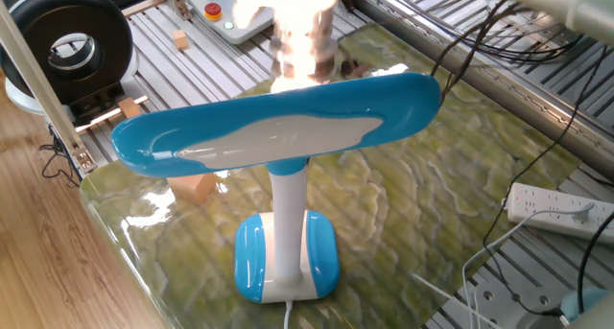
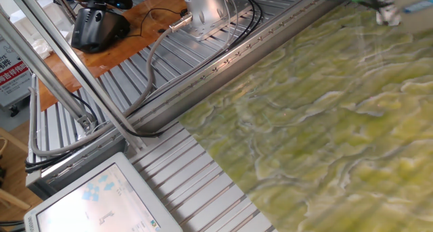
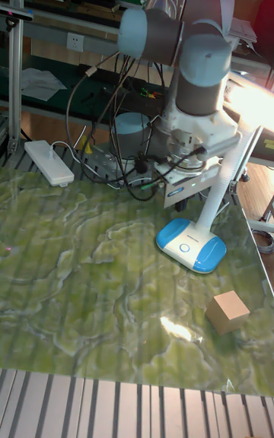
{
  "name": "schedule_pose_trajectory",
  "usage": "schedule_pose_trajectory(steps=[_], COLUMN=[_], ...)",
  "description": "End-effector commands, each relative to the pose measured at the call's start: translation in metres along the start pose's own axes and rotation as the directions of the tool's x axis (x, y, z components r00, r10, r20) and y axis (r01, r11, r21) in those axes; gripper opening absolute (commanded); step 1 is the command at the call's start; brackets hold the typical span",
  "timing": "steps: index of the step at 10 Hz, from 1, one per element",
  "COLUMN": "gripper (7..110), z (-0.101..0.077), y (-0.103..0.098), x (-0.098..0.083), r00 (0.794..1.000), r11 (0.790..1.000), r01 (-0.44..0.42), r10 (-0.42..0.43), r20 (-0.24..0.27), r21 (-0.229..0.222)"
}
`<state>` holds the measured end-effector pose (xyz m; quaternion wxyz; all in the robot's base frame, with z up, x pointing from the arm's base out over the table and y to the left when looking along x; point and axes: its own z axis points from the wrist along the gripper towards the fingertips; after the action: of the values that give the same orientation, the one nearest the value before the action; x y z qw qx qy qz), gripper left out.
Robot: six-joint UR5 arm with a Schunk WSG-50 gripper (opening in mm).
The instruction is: Turn on the desk lamp by pressing the button
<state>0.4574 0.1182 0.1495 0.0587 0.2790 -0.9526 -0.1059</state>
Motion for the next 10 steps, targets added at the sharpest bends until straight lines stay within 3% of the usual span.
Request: schedule_pose_trajectory(steps=[1,2,3,4,5,7,9,10], gripper=[7,7,7,7,7,7,7,7], z=[-0.026,-0.033,-0.043,-0.051,-0.054,-0.059,-0.069,-0.072], y=[-0.088,-0.125,-0.152,-0.174,-0.185,-0.181,-0.162,-0.164], x=[-0.026,-0.035,-0.037,-0.019,-0.011,0.002,0.033,0.036], r00=[0.981,0.965,0.955,0.960,0.942,0.936,0.957,0.969], r11=[0.972,0.947,0.933,0.918,0.906,0.911,0.914,0.915], r01=[-0.134,-0.185,-0.209,-0.227,-0.283,-0.288,-0.255,-0.212], r10=[0.103,0.125,0.130,0.154,0.201,0.202,0.192,0.151], r20=[0.166,0.231,0.266,0.236,0.269,0.288,0.217,0.195], r21=[0.190,0.263,0.294,0.324,0.314,0.297,0.315,0.343])
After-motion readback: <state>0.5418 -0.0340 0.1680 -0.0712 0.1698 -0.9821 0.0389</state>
